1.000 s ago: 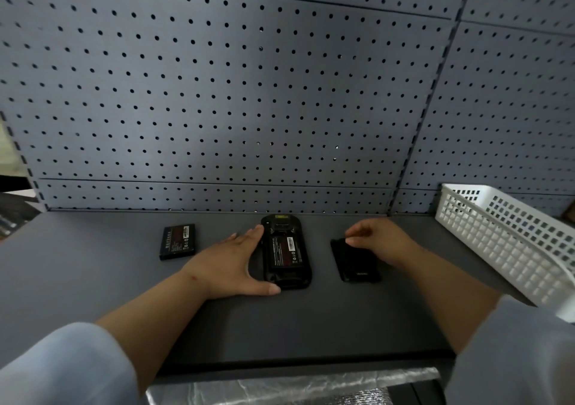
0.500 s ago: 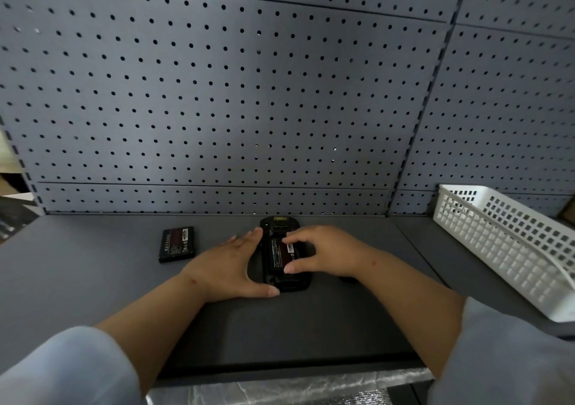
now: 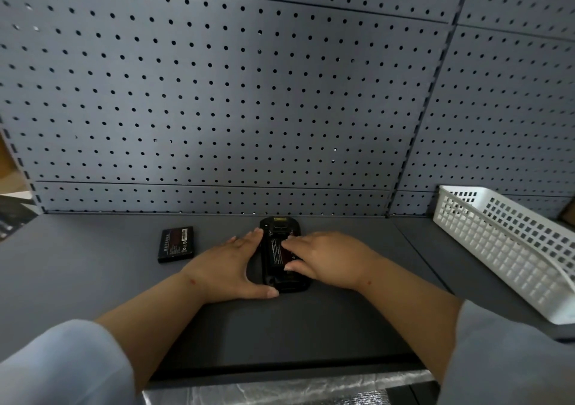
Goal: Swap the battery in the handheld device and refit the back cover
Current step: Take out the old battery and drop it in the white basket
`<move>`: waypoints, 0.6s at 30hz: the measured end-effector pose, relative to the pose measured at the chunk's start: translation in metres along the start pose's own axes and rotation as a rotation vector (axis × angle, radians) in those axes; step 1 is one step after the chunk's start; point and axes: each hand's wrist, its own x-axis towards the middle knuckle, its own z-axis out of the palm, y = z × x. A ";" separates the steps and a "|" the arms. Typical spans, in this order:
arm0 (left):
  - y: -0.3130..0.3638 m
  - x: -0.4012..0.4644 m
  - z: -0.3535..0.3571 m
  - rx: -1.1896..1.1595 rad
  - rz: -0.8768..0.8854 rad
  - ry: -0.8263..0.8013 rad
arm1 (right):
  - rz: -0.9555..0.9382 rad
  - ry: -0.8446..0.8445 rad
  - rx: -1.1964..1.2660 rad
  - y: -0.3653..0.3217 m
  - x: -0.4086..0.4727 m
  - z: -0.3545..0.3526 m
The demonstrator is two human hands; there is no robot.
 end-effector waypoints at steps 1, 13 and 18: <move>-0.001 0.000 0.000 0.001 0.004 -0.003 | -0.002 0.063 0.003 -0.001 -0.001 0.001; -0.005 0.004 0.003 0.019 -0.018 -0.004 | 0.353 0.419 0.503 -0.021 0.007 -0.004; -0.005 0.003 0.003 0.001 -0.015 0.003 | 0.510 0.343 0.473 -0.032 0.009 -0.003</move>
